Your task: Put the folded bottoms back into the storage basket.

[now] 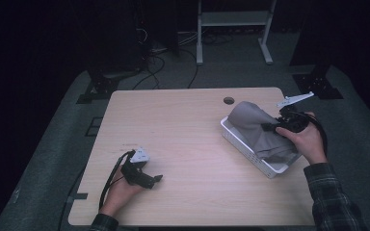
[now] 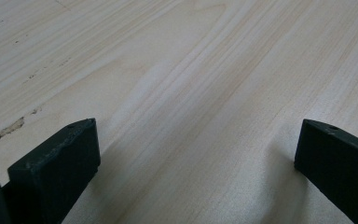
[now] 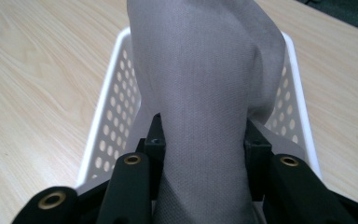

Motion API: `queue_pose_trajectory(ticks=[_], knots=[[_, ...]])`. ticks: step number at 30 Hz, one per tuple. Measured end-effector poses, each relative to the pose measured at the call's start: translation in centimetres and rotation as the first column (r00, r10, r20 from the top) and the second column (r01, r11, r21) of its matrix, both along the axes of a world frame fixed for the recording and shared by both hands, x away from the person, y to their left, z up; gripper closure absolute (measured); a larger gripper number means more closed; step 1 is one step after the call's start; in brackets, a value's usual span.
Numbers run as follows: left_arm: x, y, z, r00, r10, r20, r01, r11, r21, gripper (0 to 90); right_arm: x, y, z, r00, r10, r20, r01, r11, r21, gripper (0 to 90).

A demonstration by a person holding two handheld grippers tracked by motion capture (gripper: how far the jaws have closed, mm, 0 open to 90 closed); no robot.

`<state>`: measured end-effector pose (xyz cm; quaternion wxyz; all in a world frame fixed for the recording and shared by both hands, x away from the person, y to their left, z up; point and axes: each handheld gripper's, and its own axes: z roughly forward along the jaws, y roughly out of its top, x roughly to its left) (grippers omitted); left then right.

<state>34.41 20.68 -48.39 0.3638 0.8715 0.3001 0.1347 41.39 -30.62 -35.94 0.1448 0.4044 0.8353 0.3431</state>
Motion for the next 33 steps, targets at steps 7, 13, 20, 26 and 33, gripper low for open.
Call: queue_pose_trajectory(ticks=[7,13,20,26,33], knots=[[0.0,0.0,0.0,1.0000,0.000,0.000,0.000,1.0000,0.000,0.0,0.6,-0.3,-1.6,0.9995,-0.012,-0.028,0.012,1.000,-0.026,62.6],[0.0,0.0,0.0,1.0000,0.000,0.000,0.000,1.0000,0.000,0.0,1.0,-0.1,-2.9,0.9985,-0.013,-0.053,0.011,0.999,-0.050,62.6],[0.0,0.0,0.0,1.0000,0.000,0.000,0.000,1.0000,0.001,0.0,1.4,0.3,-4.2,0.9973,-0.003,-0.073,-0.002,0.997,-0.071,62.0],[0.0,0.0,0.0,1.0000,-0.001,-0.003,0.001,1.0000,0.003,0.0,1.5,0.9,-4.9,0.9968,0.003,-0.080,-0.008,0.997,-0.073,60.4],[0.0,0.0,0.0,1.0000,-0.001,-0.002,0.001,1.0000,0.002,0.0,1.7,1.6,-6.0,0.9950,0.000,-0.100,-0.011,0.994,-0.105,54.8]])
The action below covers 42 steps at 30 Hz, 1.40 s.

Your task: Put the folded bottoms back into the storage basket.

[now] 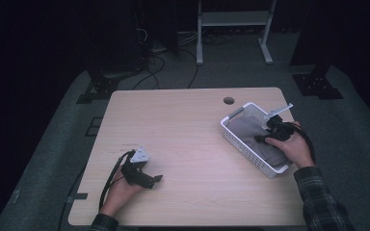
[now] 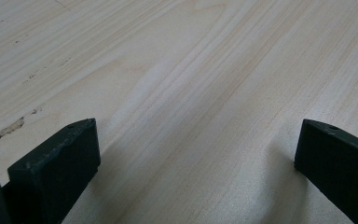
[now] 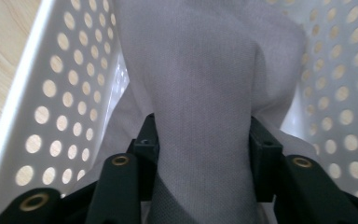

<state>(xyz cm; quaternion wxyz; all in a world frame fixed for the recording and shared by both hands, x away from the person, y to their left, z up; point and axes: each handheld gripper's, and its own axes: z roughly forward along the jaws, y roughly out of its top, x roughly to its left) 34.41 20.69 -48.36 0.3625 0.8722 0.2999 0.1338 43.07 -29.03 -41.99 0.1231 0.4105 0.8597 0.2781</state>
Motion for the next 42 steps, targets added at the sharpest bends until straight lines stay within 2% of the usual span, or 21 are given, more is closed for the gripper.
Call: queue_pose_trajectory(ticks=[3,6,10,12,16,21,30,31,33,35,36,37,42], knots=[[0.0,0.0,0.0,1.0000,0.000,0.000,0.000,1.0000,0.000,0.0,0.0,0.2,-0.1,1.0000,0.004,-0.008,-0.004,1.000,-0.017,51.9],[0.0,0.0,0.0,1.0000,0.000,0.000,0.000,1.0000,0.000,0.0,-0.1,0.2,-0.1,0.9999,-0.002,-0.012,0.002,1.000,-0.004,48.5],[0.0,0.0,0.0,1.0000,0.000,0.000,0.000,1.0000,0.000,0.0,-0.1,-0.1,0.3,1.0000,-0.009,0.004,0.009,1.000,0.010,45.9],[0.0,0.0,0.0,1.0000,0.000,0.000,0.000,1.0000,0.000,0.0,-0.4,-0.4,0.8,0.9996,-0.018,0.021,0.017,0.999,0.034,45.9],[0.0,0.0,0.0,1.0000,0.000,0.000,0.000,1.0000,0.000,0.0,-0.5,-0.7,1.6,0.9988,-0.026,0.041,0.025,0.999,0.039,46.9],[0.0,0.0,0.0,1.0000,0.001,0.002,-0.001,1.0000,-0.002,0.0,-0.8,-1.8,3.0,0.9942,-0.061,0.089,0.057,0.997,0.047,53.7],[0.0,0.0,0.0,1.0000,0.001,0.002,-0.001,1.0000,-0.002,0.0,-1.2,-4.5,4.1,0.9845,-0.136,0.111,0.135,0.991,0.016,69.6],[0.0,0.0,0.0,1.0000,0.001,0.002,-0.001,1.0000,-0.002,0.0,-1.2,-4.9,4.1,0.9821,-0.147,0.117,0.147,0.989,0.008,71.5],[0.0,0.0,0.0,1.0000,0.001,0.002,-0.001,1.0000,-0.002,0.0,-1.2,-5.9,4.2,0.9742,-0.188,0.125,0.190,0.982,-0.006,82.2],[0.0,0.0,0.0,1.0000,0.001,0.002,-0.001,1.0000,-0.002,0.0,-1.2,-6.1,4.2,0.9732,-0.196,0.120,0.199,0.980,-0.008,85.7],[0.0,0.0,0.0,1.0000,0.001,0.002,-0.001,1.0000,-0.002,0.0,-1.3,-6.8,4.1,0.9675,-0.225,0.115,0.229,0.973,-0.018,89.3],[0.0,0.0,0.0,1.0000,0.001,0.002,-0.001,1.0000,-0.002,0.0,-1.3,-6.8,4.1,0.9675,-0.225,0.115,0.229,0.973,-0.018,89.3],[0.0,0.0,0.0,1.0000,0.001,0.002,-0.001,1.0000,-0.002,0.0,-1.2,-8.1,3.6,0.9586,-0.268,0.096,0.274,0.960,-0.052,89.5]])
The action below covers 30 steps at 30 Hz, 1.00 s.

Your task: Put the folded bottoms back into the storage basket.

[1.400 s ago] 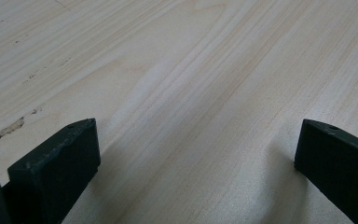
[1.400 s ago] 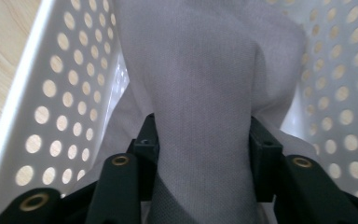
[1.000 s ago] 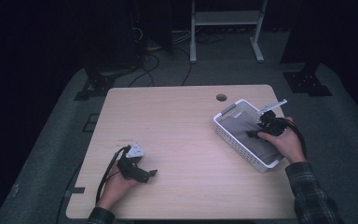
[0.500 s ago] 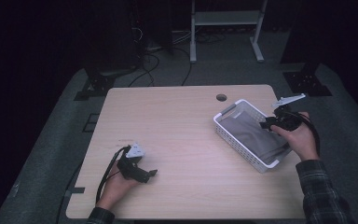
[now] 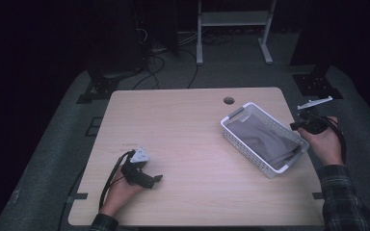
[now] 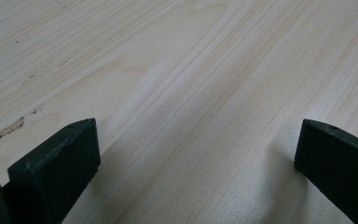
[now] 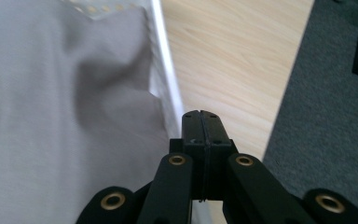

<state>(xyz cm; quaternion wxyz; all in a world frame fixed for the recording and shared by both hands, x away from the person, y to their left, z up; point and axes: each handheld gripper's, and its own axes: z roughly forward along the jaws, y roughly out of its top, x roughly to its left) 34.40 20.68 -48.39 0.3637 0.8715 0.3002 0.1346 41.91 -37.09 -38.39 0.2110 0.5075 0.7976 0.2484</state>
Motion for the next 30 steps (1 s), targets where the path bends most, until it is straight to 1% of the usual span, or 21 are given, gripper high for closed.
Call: queue_pose_trajectory(ticks=[1,4,6,7,10,11,14,15,16,19,20,27,28,30], knots=[[0.0,0.0,0.0,1.0000,0.000,0.000,0.000,1.0000,0.000,0.0,0.1,-0.5,-0.4,0.9998,-0.020,-0.009,0.020,1.000,-0.004,89.5],[0.0,0.0,0.0,1.0000,0.000,0.000,0.000,1.0000,0.000,0.0,0.2,-0.8,-0.6,0.9993,-0.033,-0.016,0.033,0.999,-0.007,89.6],[0.0,0.0,0.0,1.0000,0.000,0.000,0.000,1.0000,0.000,0.0,0.2,-1.1,-1.0,0.9988,-0.036,-0.034,0.035,0.999,-0.011,89.6],[0.0,0.0,0.0,1.0000,0.000,0.000,0.000,1.0000,0.000,0.0,0.2,-1.2,-1.3,0.9981,-0.037,-0.050,0.036,0.999,-0.012,89.6],[0.0,0.0,0.0,1.0000,0.000,0.000,0.000,1.0000,0.000,0.0,0.2,-1.3,-1.6,0.9974,-0.041,-0.059,0.040,0.999,-0.014,89.6],[0.0,0.0,0.0,1.0000,0.000,0.000,0.000,1.0000,0.000,0.0,0.2,-1.3,-1.8,0.9966,-0.034,-0.075,0.034,0.999,-0.001,89.7],[0.0,0.0,0.0,1.0000,0.000,0.000,0.000,1.0000,0.000,0.0,0.0,-1.1,-1.9,0.9966,-0.021,-0.079,0.022,1.000,0.010,89.7],[0.0,0.0,0.0,1.0000,0.000,0.000,0.000,1.0000,-0.001,0.0,-0.1,-0.6,-1.9,0.9967,-0.001,-0.081,0.001,1.000,0.010,89.6],[0.0,0.0,0.0,1.0000,0.000,0.000,0.000,1.0000,-0.001,0.0,-0.2,-0.3,-1.9,0.9965,0.008,-0.084,-0.008,1.000,0.011,89.7],[0.0,0.0,0.0,1.0000,0.000,0.000,0.000,1.0000,0.000,0.0,-0.5,0.2,-1.9,0.9961,0.030,-0.082,-0.029,0.999,0.012,89.7],[0.0,0.0,0.0,1.0000,0.000,0.000,0.000,1.0000,0.000,0.0,-0.8,0.7,-1.9,0.9954,0.050,-0.082,-0.048,0.999,0.021,89.6],[0.0,0.0,0.0,1.0000,-0.001,-0.002,0.001,1.0000,0.003,0.0,-2.0,2.0,-2.0,0.9937,0.085,-0.073,-0.082,0.996,0.045,89.7],[0.0,0.0,0.0,1.0000,-0.001,-0.002,0.001,1.0000,0.002,0.0,-2.3,2.4,-2.1,0.9924,0.099,-0.073,-0.095,0.994,0.050,89.7],[0.0,0.0,0.0,1.0000,-0.001,-0.002,0.001,1.0000,0.002,0.0,-2.5,2.6,-2.1,0.9917,0.108,-0.070,-0.104,0.993,0.052,89.7]])
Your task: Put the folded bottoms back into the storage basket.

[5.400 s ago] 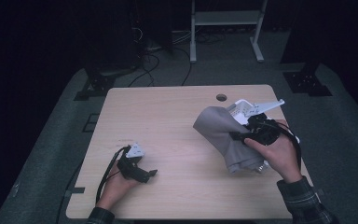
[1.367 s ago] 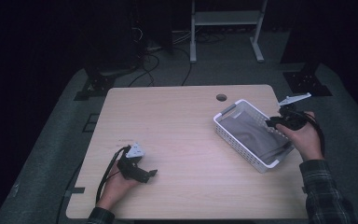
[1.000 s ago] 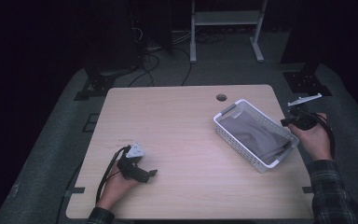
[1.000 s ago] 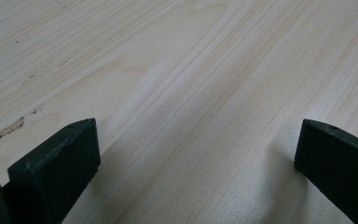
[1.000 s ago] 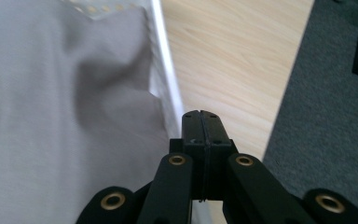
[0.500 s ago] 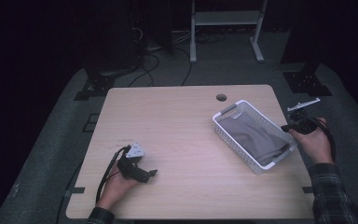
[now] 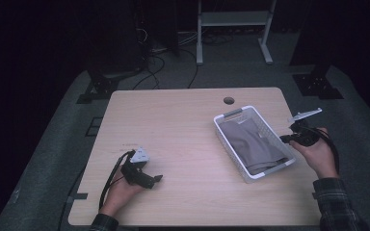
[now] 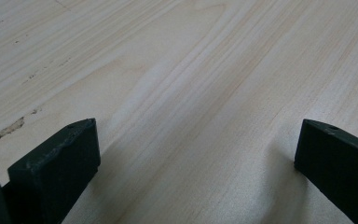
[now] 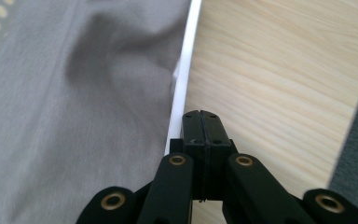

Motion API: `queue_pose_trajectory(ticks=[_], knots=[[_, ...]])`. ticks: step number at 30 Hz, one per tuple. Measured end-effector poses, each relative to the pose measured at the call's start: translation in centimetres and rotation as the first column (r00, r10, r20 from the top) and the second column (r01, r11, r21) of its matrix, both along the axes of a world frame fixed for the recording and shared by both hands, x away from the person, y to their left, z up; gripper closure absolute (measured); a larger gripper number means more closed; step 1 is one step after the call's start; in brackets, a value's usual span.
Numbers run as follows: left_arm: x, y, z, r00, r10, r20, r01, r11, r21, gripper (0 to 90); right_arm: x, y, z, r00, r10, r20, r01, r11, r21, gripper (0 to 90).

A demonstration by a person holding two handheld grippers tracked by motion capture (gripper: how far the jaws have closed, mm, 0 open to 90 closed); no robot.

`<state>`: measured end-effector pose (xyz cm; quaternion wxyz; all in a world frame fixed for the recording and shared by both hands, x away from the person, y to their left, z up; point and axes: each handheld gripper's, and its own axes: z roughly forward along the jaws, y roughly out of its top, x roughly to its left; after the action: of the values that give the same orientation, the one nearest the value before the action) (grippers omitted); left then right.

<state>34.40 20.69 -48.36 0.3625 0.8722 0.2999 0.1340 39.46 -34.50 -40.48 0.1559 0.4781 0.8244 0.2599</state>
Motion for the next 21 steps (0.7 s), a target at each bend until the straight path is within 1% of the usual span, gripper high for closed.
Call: queue_pose_trajectory(ticks=[5,7,8,9,10,14,15,18,20,21], knots=[[0.0,0.0,0.0,1.0000,0.000,0.000,0.000,1.0000,0.000,0.0,-0.8,1.3,0.0,0.9996,0.028,0.003,-0.028,1.000,0.005,89.7],[0.0,0.0,0.0,1.0000,0.001,0.000,-0.001,1.0000,0.000,0.0,-1.3,2.0,-0.1,0.9986,0.052,0.005,-0.052,0.999,0.008,89.7],[0.0,0.0,0.0,1.0000,0.001,0.000,-0.001,1.0000,0.000,0.0,-1.3,2.0,-0.1,0.9986,0.052,0.005,-0.052,0.999,0.008,89.7],[0.0,0.0,0.0,1.0000,0.001,0.000,-0.001,1.0000,0.000,0.0,-1.7,2.5,-0.1,0.9971,0.075,0.013,-0.075,0.997,0.001,89.7],[0.0,0.0,0.0,1.0000,0.001,0.000,-0.001,1.0000,0.000,0.0,-1.7,2.5,-0.1,0.9971,0.075,0.013,-0.075,0.997,0.001,89.7],[0.0,0.0,0.0,1.0000,0.001,0.000,-0.001,1.0000,0.001,0.0,-2.2,3.7,0.0,0.9940,0.109,0.012,-0.109,0.994,0.001,89.7],[0.0,0.0,0.0,1.0000,0.001,0.000,-0.001,1.0000,0.001,0.0,-2.4,4.1,-0.1,0.9918,0.127,0.019,-0.127,0.992,0.003,89.6],[0.0,0.0,0.0,1.0000,0.004,0.000,-0.004,1.0000,-0.003,0.0,-2.7,4.6,0.0,0.9906,0.136,0.017,-0.136,0.991,0.007,89.7],[0.0,0.0,0.0,1.0000,0.004,0.000,-0.004,1.0000,-0.005,0.0,-2.9,5.3,-0.1,0.9874,0.156,0.022,-0.157,0.988,0.008,89.7],[0.0,0.0,0.0,1.0000,0.003,0.001,-0.003,1.0000,-0.003,0.0,-2.9,5.3,-0.1,0.9874,0.156,0.022,-0.157,0.988,0.008,89.7]])
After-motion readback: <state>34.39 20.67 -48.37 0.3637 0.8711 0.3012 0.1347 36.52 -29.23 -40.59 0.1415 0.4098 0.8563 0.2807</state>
